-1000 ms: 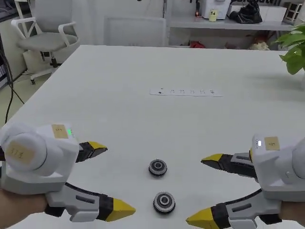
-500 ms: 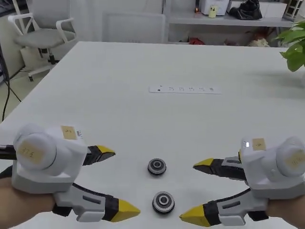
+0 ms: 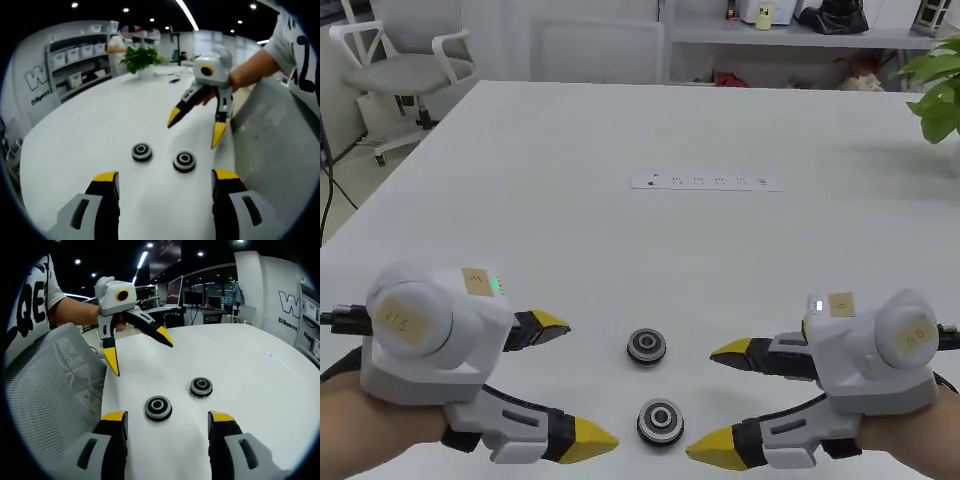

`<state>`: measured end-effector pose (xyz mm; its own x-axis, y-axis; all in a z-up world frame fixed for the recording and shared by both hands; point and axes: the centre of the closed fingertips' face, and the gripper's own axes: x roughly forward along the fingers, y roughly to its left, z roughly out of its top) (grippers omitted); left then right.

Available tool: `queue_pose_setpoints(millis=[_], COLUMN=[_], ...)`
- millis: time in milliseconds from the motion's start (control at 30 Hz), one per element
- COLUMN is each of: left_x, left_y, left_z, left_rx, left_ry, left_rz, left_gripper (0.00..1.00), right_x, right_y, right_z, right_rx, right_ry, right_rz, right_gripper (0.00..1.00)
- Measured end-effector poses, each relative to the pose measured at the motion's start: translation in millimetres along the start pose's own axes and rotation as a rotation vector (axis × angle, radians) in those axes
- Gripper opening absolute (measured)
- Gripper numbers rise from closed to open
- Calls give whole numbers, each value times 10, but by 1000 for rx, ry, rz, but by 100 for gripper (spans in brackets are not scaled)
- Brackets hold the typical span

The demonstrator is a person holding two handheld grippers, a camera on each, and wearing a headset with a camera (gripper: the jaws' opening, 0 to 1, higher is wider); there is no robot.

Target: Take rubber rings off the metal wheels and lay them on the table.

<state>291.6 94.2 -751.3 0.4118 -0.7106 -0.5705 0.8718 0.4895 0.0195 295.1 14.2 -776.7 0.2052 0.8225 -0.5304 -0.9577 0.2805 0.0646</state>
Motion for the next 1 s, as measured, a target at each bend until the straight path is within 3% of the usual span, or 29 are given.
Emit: queue_pose_setpoints(millis=[400, 1000], left_x=[133, 308], left_y=[-57, -187], left_z=[-13, -22], left_rx=[13, 9], left_ry=[8, 16], left_rz=[-32, -92], left_gripper=[72, 61], right_x=[110, 185], right_y=[44, 55], right_z=[-92, -129], right_rx=[-11, 14], right_ry=[32, 33], right_rz=[37, 56], right_gripper=[52, 41])
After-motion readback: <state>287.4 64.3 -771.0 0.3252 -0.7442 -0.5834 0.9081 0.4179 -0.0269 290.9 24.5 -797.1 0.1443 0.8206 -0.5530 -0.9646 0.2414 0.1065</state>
